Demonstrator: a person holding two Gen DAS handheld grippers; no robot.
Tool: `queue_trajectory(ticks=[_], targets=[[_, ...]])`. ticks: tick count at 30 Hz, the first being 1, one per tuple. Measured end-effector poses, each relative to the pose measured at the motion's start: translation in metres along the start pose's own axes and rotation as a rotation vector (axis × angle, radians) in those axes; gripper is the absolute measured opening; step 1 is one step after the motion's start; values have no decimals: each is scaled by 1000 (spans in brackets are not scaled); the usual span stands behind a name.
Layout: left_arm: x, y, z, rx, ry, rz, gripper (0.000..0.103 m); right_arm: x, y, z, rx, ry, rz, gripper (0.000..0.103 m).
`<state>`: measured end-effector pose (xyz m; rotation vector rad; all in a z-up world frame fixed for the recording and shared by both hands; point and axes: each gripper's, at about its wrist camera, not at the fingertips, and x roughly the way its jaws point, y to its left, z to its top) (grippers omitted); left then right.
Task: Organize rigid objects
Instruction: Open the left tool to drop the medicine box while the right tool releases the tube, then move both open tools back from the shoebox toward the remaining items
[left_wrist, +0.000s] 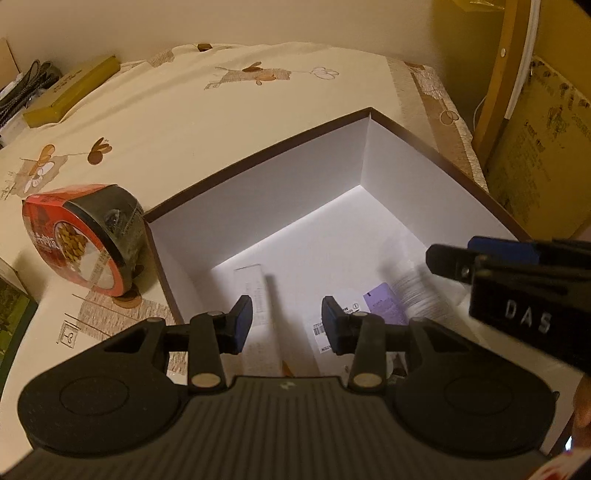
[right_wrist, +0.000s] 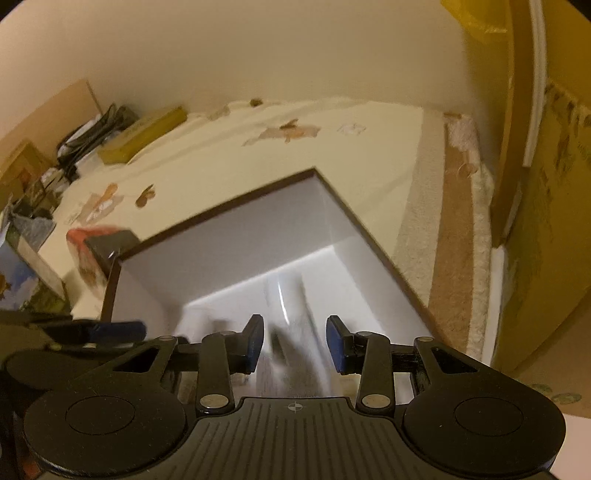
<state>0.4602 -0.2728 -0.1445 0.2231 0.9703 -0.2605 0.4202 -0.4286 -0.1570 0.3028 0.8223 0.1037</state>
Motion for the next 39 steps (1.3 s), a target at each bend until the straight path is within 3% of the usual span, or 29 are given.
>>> queue_trajectory(ticks=[6, 14, 26, 39], targets=[[-18, 4, -6, 9, -12, -18, 38, -19, -1, -6, 37, 9, 10, 37], [-52, 2, -23, 38, -25, -43, 40, -59, 8, -33, 49, 15, 1, 51], [-122, -2, -49, 35, -44, -85, 41, -128, 26, -55, 51, -10, -40, 60], [-197, 16, -96, -1, -76, -114, 41, -192, 59, -82, 101, -46, -18, 66]])
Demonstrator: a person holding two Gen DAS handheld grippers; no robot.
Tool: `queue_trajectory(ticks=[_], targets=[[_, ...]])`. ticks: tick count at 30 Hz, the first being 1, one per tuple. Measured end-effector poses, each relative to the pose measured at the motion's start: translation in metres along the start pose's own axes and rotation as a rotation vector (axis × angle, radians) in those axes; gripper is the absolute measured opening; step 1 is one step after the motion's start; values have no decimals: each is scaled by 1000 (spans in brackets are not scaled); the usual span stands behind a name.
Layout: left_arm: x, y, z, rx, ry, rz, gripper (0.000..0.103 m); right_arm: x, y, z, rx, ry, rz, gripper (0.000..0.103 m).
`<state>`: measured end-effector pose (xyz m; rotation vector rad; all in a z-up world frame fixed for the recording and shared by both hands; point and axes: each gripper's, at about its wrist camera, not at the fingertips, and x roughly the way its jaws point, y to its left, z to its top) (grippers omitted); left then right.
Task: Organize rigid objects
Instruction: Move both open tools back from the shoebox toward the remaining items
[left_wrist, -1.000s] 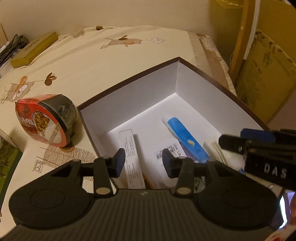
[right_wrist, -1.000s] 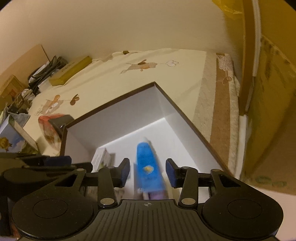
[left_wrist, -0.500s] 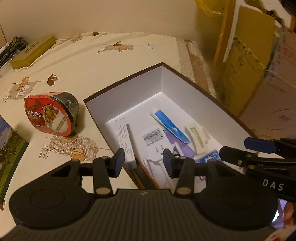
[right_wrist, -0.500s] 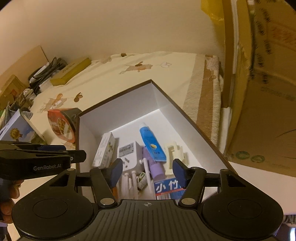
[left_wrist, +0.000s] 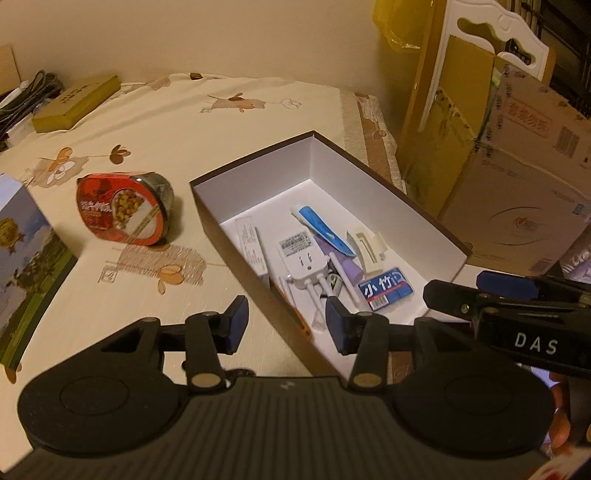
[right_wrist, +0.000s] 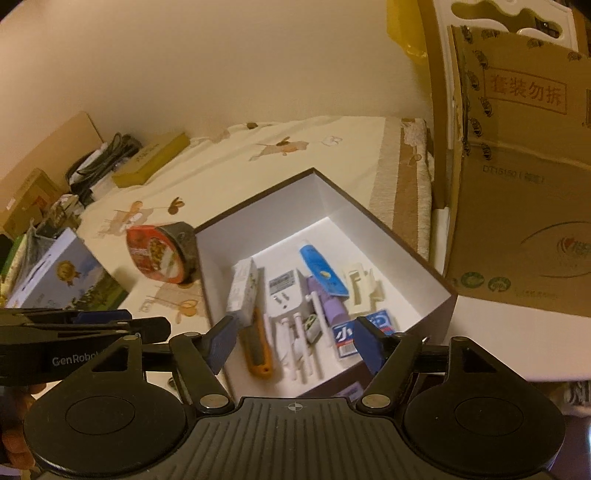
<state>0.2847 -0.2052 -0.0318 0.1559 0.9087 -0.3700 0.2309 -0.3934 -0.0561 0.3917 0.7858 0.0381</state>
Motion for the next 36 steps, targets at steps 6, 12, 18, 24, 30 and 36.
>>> queue_trajectory(ticks=[6, 12, 18, 24, 30, 36], targets=[[-33, 12, -25, -22, -23, 25, 41, -19, 22, -19, 0, 1, 19, 67], [-62, 31, -50, -39, -45, 53, 41, -35, 40, -41, 2, 20, 53, 67], [-80, 51, -80, -86, -31, 91, 41, -48, 59, -60, -18, 33, 96, 67], [-89, 68, -108, -138, 2, 112, 41, -51, 77, -79, -47, 55, 113, 67], [-89, 81, -130, -169, 40, 134, 41, -48, 91, -97, -84, 86, 123, 67], [-86, 88, -150, -189, 73, 151, 41, -38, 102, -113, -112, 133, 130, 67]])
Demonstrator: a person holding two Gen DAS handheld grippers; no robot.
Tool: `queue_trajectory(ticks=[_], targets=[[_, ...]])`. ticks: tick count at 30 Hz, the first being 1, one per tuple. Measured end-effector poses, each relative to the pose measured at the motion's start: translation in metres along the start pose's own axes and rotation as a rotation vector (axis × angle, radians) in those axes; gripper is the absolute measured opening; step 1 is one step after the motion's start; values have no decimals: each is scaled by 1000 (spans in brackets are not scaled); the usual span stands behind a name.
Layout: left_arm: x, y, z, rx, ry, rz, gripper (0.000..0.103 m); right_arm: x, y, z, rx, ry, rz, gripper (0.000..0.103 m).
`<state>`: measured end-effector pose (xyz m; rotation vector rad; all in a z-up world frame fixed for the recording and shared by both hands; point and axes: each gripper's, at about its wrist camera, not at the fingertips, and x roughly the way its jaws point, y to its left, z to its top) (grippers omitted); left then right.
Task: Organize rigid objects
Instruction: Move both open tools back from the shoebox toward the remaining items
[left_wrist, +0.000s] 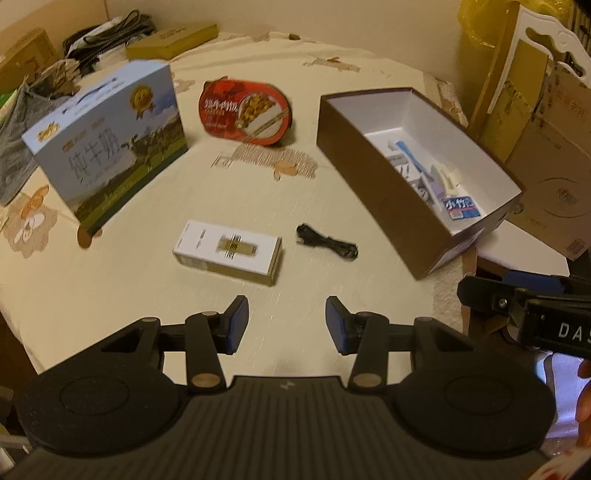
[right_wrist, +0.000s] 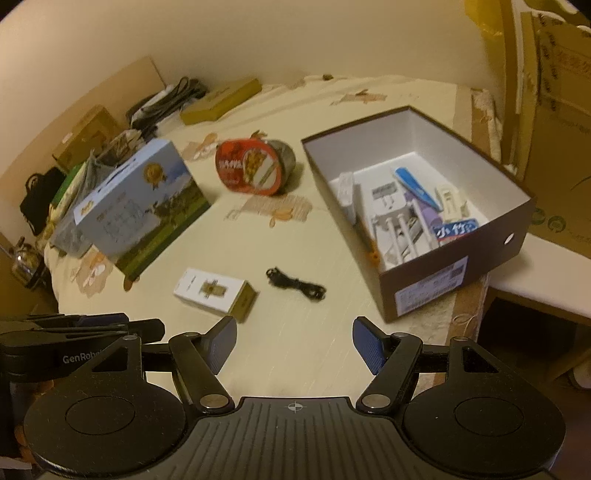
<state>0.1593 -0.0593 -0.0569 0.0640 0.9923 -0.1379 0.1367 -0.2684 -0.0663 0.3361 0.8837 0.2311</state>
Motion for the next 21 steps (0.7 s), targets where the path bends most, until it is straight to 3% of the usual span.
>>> queue_trajectory(ticks=[13, 21], targets=[[21, 28, -38, -50, 83, 52, 41, 28, 12, -19, -30, 71, -1, 67], [35, 35, -44, -64, 102, 65, 41, 45, 11, -29, -39, 106, -15, 67]])
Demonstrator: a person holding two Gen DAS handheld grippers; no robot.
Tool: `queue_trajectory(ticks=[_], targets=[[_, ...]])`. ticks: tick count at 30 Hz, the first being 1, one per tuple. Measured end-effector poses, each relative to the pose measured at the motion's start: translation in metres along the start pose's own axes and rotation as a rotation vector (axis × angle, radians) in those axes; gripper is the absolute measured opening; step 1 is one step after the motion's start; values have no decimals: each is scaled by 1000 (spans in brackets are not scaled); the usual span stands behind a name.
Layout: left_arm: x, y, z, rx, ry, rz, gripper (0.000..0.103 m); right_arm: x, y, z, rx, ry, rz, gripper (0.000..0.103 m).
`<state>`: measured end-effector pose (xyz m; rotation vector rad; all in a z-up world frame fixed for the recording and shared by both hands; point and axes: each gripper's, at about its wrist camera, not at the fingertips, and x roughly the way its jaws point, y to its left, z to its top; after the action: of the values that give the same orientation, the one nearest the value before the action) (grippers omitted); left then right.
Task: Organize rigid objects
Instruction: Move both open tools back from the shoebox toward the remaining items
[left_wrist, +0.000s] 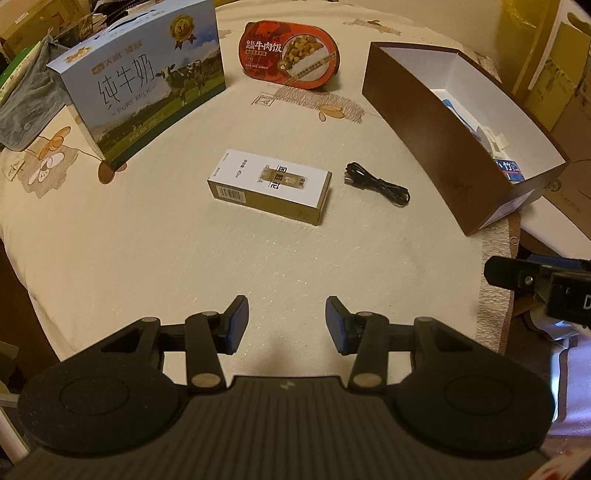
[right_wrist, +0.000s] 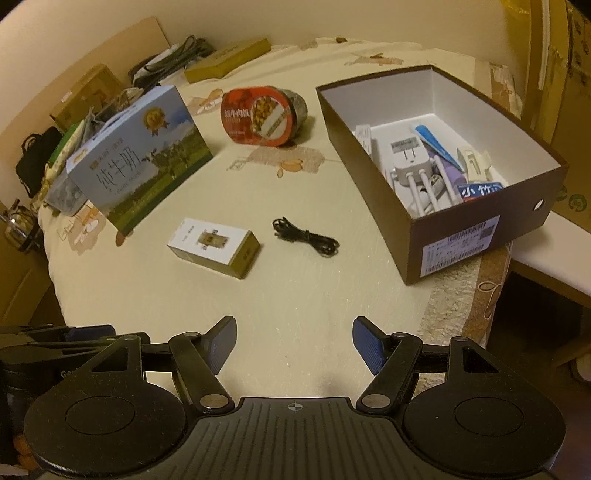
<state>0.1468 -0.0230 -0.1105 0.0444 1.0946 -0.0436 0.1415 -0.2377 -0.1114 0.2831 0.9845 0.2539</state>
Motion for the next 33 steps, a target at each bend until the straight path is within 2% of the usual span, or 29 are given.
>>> queue_trajectory(ticks=[19, 25, 33], targets=[[47, -1, 15, 10, 38, 4, 42, 52, -1, 10, -81, 4, -28, 67], [68, -3, 23, 11, 47, -5, 42, 74, -5, 16, -73, 12, -37, 67], [99, -3, 33, -14, 20, -17, 42, 106, -13, 29, -26, 17, -39, 67]])
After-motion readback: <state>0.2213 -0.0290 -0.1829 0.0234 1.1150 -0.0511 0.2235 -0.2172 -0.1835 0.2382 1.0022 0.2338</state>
